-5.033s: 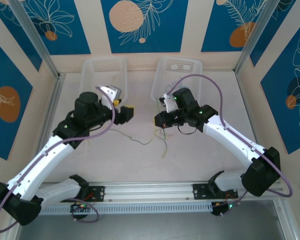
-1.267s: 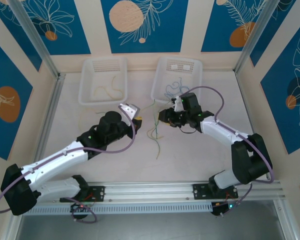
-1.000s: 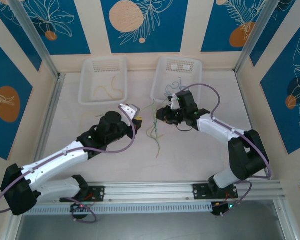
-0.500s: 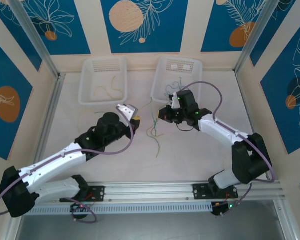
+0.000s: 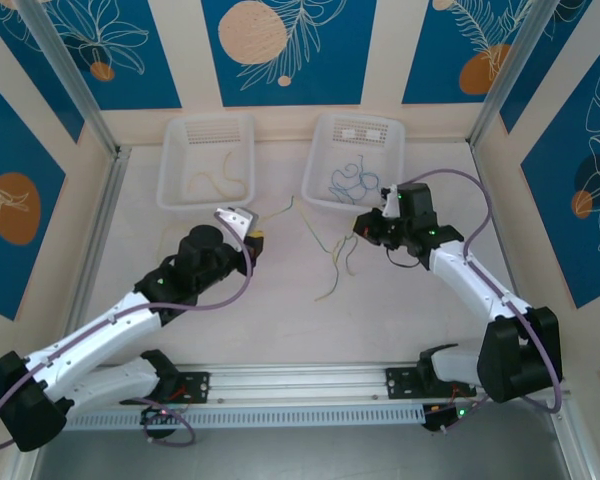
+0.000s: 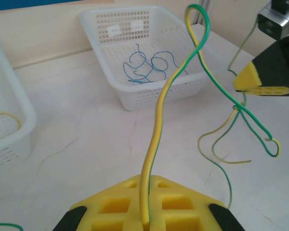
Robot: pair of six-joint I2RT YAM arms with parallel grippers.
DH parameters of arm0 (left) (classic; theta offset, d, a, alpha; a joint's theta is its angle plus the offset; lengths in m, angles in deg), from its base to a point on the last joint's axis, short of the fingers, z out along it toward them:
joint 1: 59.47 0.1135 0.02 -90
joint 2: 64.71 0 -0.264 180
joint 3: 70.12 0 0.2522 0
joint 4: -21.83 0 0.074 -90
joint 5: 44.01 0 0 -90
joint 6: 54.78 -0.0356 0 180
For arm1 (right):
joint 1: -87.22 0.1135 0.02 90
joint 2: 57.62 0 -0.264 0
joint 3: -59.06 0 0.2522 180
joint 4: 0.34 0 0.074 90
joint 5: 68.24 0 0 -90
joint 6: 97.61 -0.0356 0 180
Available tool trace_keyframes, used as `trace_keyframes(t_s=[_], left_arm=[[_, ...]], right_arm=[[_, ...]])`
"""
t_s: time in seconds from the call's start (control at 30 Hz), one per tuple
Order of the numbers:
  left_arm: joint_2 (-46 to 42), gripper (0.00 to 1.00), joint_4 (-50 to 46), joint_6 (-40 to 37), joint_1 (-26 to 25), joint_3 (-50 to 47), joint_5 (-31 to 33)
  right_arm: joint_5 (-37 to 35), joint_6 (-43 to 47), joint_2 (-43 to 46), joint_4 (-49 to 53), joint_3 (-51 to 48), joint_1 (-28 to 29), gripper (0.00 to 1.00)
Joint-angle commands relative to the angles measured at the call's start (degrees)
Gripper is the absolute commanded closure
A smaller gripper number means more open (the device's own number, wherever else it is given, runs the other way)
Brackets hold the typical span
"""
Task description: Untangle the cables
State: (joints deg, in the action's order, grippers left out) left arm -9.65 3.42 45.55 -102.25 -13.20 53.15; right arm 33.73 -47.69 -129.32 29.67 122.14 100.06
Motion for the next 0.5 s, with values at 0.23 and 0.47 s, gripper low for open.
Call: trace_keyframes(t_s=[0.23,0.47], left_arm=[[-7.1,1.00,-5.6,0.1,7.1,-2.5,4.7],[-10.2,1.00,-7.6,0.7,12.1,-4.1,4.2]], right_arm=[[2.5,4.6,5.7,6.9,-5.0,-10.9,1.00],[6.4,6.3,6.4,7.0,-5.6,-14.7,1.00]])
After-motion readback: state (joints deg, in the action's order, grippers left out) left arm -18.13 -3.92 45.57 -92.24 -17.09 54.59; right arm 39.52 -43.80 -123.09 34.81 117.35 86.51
